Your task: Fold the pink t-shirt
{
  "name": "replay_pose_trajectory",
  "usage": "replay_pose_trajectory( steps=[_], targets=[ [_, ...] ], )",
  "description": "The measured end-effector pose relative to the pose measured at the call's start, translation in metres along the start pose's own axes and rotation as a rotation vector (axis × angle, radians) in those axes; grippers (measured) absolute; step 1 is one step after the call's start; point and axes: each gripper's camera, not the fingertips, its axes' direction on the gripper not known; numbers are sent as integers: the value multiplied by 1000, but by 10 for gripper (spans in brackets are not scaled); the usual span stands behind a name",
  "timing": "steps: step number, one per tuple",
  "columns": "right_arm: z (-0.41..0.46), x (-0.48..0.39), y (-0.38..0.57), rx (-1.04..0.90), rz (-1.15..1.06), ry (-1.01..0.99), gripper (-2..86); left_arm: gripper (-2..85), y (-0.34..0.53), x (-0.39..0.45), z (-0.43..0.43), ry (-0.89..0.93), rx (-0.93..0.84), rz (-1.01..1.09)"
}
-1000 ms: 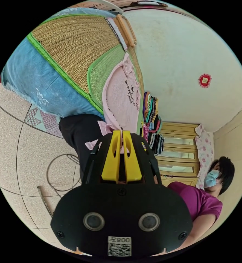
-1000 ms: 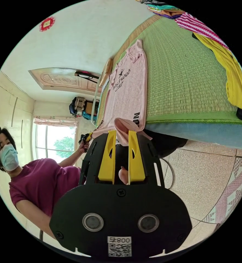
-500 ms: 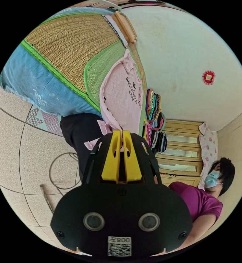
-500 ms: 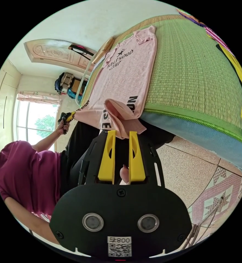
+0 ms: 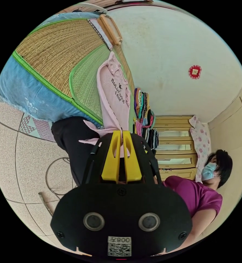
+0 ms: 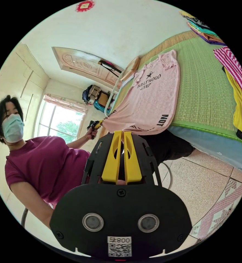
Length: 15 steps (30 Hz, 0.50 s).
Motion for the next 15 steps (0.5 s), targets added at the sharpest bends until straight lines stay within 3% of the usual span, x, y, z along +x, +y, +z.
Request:
replay_pose_trajectory(
  steps=[7,15],
  targets=[
    [-42,-15,36,139,-37,-88,7,13,20,-7,-13,10,6,-2],
    [-42,11,66,131,49,-102,6,40,45,-38,-16,18,47,-73]
  ],
)
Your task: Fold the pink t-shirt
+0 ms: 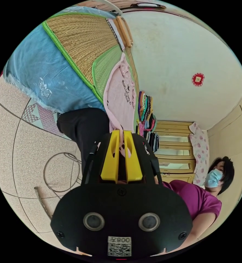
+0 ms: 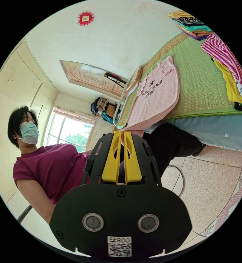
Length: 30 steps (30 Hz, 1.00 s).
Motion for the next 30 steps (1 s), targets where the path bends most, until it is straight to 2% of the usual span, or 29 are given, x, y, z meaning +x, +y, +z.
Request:
replay_pose_trajectory(
  steps=[11,15,18,23,30],
  targets=[
    [-11,14,9,5,39,-26,7,84,28,11,-13,-78,-47,141],
    [-16,15,13,13,44,-29,7,83,26,16,-6,-162,-116,155],
    [-21,14,16,28,42,-37,8,81,27,16,-11,-218,-103,150],
    [-27,13,22,33,43,-45,7,48,28,3,-17,-102,-102,95],
    [-38,-3,32,55,3,-63,7,9,30,26,-40,81,-57,161]
  ],
)
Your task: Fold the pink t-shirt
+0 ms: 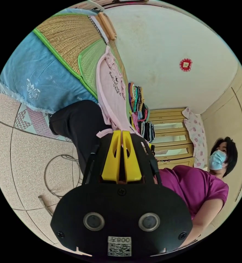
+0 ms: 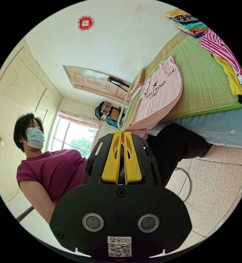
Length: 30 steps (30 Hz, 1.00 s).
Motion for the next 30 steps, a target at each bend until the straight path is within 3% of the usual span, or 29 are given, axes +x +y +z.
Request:
replay_pose_trajectory(
  steps=[10,30],
  targets=[
    [-35,-50,18,84,-132,-46,7,5,-8,61,-48,103,53,164],
    [-77,-98,75,195,-265,-85,7,4,-13,85,-108,237,156,265]
  ],
)
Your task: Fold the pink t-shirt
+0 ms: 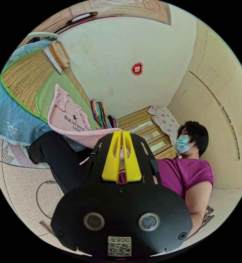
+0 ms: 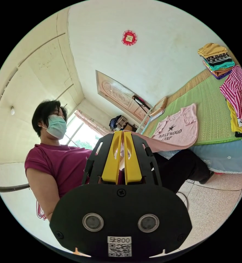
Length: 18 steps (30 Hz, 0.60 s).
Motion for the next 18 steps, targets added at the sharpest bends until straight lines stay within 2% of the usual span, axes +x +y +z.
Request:
replay_pose_trajectory(
  steps=[18],
  targets=[
    [43,61,-57,16,-5,15,7,5,-114,-58,42,32,13,49]
  ],
)
